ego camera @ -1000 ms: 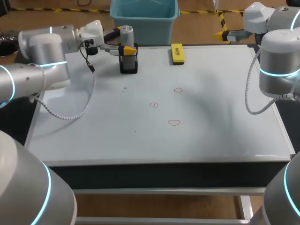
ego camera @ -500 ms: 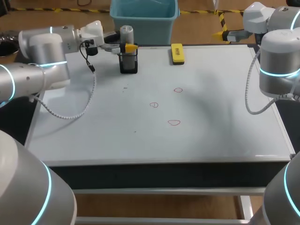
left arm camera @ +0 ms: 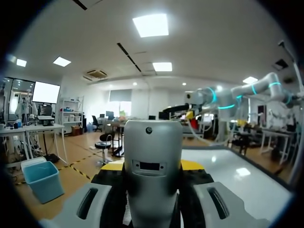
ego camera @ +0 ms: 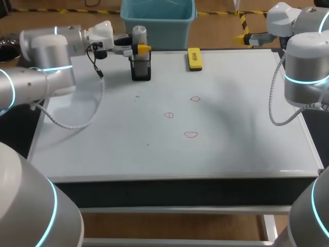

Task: Pick up the inspection probe, press it on each red-marked spot on the whiteboard one by one, put down the probe, pick up the eraser, and wipe off all the red marks.

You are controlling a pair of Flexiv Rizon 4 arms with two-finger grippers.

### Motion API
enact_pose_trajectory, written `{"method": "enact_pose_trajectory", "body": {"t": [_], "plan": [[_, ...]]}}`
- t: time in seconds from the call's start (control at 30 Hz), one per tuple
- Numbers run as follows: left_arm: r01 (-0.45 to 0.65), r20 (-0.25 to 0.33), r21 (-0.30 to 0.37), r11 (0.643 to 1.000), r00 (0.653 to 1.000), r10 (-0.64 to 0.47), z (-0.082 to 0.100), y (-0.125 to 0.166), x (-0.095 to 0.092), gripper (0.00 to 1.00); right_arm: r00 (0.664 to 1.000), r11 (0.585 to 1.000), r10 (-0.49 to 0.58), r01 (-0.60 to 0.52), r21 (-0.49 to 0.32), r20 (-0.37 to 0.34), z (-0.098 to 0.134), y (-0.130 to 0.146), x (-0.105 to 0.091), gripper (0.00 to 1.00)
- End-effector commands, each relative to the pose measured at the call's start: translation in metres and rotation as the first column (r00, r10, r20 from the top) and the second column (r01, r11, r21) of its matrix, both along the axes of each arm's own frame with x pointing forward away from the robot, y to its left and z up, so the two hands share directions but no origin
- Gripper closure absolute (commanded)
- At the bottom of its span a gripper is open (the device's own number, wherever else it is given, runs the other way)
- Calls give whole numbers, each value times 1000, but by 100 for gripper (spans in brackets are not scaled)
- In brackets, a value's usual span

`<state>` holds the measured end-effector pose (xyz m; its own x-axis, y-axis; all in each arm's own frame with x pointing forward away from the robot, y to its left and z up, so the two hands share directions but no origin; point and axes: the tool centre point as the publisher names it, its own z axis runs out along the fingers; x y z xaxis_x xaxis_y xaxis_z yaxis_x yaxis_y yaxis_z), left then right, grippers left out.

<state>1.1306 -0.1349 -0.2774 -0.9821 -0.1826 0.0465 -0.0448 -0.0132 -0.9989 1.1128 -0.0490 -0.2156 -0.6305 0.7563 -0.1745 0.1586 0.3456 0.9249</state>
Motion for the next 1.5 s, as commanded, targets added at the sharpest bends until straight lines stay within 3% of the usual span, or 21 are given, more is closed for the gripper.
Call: {"method": "enact_pose_trajectory", "body": {"t": [0.03,0.3,0.9,1.07,1.27,1.5], "plan": [[0,5,7,1000,1000,0,9,0,-5,100,1000,1000,1,-1,0,0,0,0,0,0],[22,14,-3,1000,1000,-21,24,-3,-8,100,1000,1000,1,-1,0,0,0,0,0,0],[37,79,-19,999,996,-36,84,0,-15,100,1000,1000,1,-1,0,0,0,0,0,0],[22,71,-54,998,997,-18,99,8,-18,100,1000,1000,1,-1,0,0,0,0,0,0],[17,70,-90,996,998,-11,114,16,-29,100,1000,1000,1,-1,0,0,0,0,0,0],[30,72,-100,995,997,-23,119,30,-46,100,1000,1000,1,-1,0,0,0,0,0,0]]}}
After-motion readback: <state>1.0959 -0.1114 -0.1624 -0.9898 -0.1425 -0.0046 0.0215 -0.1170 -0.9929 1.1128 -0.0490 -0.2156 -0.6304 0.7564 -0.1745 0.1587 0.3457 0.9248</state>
